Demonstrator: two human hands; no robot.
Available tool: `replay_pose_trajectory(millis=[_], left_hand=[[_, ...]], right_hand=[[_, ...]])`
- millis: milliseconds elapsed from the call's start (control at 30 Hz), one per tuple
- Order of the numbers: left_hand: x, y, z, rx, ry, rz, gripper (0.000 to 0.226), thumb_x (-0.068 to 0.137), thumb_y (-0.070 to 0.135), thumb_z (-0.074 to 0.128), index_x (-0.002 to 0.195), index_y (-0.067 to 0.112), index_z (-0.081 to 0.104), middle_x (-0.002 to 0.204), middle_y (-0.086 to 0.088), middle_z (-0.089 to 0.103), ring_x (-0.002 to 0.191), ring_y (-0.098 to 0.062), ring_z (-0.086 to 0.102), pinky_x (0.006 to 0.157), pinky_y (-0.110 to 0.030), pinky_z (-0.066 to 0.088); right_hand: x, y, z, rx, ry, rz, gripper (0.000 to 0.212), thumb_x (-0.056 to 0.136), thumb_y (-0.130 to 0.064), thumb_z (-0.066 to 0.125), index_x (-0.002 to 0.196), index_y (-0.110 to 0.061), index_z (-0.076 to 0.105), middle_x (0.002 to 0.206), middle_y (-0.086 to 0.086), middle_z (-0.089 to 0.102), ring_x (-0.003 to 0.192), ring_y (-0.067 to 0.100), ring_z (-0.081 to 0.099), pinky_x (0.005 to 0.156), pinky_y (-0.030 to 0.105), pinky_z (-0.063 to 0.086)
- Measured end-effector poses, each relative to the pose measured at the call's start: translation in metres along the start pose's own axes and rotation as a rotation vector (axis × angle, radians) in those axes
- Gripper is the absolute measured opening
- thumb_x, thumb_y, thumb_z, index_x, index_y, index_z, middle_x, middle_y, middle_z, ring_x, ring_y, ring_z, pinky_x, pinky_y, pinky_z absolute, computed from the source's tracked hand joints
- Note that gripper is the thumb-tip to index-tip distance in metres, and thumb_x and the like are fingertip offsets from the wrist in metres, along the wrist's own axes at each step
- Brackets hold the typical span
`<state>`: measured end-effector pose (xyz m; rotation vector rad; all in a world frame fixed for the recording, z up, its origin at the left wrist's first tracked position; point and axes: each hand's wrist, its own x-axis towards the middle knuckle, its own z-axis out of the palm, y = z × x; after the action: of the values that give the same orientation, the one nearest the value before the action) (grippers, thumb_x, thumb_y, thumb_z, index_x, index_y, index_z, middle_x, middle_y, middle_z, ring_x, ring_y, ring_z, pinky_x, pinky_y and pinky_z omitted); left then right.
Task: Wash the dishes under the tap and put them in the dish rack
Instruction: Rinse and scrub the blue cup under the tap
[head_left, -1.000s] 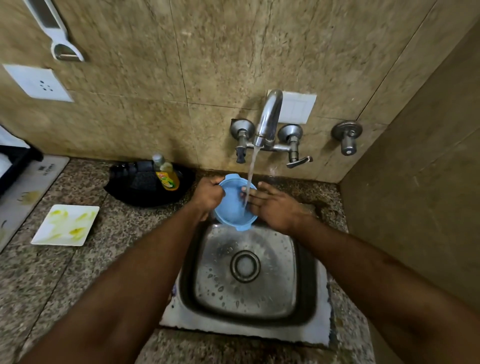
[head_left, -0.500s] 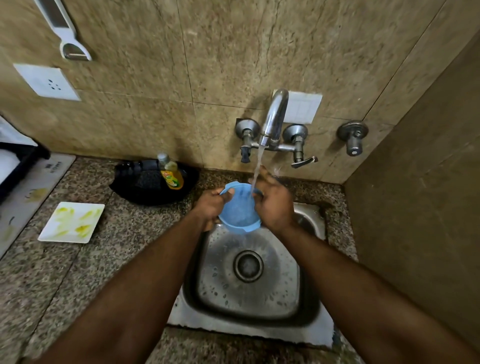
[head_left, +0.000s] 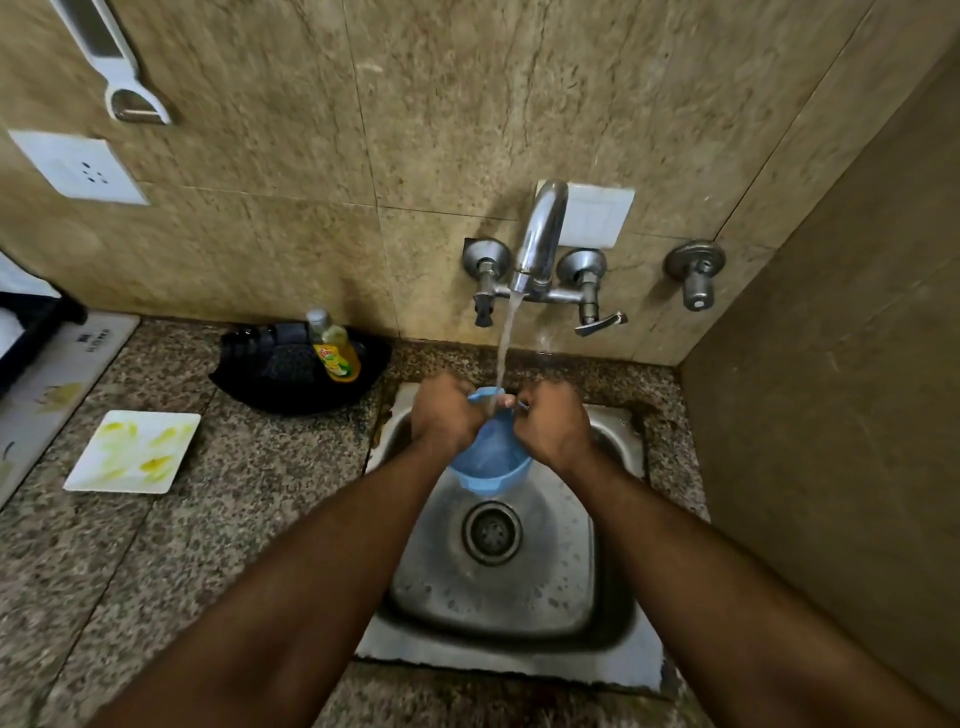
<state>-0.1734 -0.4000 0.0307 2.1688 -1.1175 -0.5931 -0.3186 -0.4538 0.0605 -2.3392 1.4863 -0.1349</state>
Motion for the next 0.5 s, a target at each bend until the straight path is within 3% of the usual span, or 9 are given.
replay_pose_trajectory(millis=[100,200,333,400,500], left_hand=[[0.002,0.001,0.009,-0.019,-0.039,0.026,0.048,0.079,0.058,0.079,0.059,0.015,0.072,0.047,0.001,0.056,0.048,-0.014,0.054,0.054,-0.028,0.039],[-0.001,0.000,0.015,-0.075,-0.102,0.043,0.031,0.091,0.041,0.075,0.080,0.013,0.081,0.073,-0.009,0.076,0.067,-0.019,0.066,0.067,-0.030,0.048],[-0.013,0.000,0.019,-0.089,-0.170,0.009,0.021,0.098,0.030,0.065,0.097,0.014,0.080,0.095,-0.009,0.078,0.092,-0.026,0.071,0.085,-0.036,0.056],[-0.016,0.004,0.017,-0.056,-0.147,0.004,0.026,0.096,0.034,0.069,0.082,0.013,0.078,0.081,-0.008,0.076,0.080,-0.024,0.070,0.074,-0.031,0.052],[-0.021,0.007,0.009,-0.064,-0.107,-0.027,0.050,0.086,0.048,0.078,0.049,0.019,0.060,0.045,0.007,0.054,0.048,-0.010,0.051,0.054,-0.025,0.038]], right_hand=[[-0.001,0.007,-0.007,-0.023,0.000,0.034,0.018,0.084,-0.021,0.062,0.087,-0.011,0.076,0.083,0.013,0.073,0.079,0.033,0.070,0.066,0.033,0.053],[-0.002,0.015,-0.014,-0.014,-0.022,0.062,0.015,0.080,-0.016,0.062,0.083,-0.007,0.074,0.078,0.013,0.071,0.075,0.034,0.069,0.061,0.028,0.043],[-0.006,0.018,-0.018,-0.015,-0.046,0.085,0.011,0.079,-0.014,0.064,0.069,-0.009,0.067,0.065,0.007,0.057,0.065,0.030,0.063,0.058,0.026,0.041],[-0.007,0.016,-0.017,-0.003,-0.063,0.069,0.013,0.080,-0.013,0.064,0.067,-0.011,0.065,0.065,0.007,0.060,0.065,0.028,0.062,0.058,0.027,0.044],[-0.011,0.013,-0.014,-0.032,-0.108,-0.025,0.015,0.082,-0.013,0.064,0.084,-0.006,0.077,0.078,0.012,0.073,0.074,0.030,0.069,0.067,0.031,0.055]])
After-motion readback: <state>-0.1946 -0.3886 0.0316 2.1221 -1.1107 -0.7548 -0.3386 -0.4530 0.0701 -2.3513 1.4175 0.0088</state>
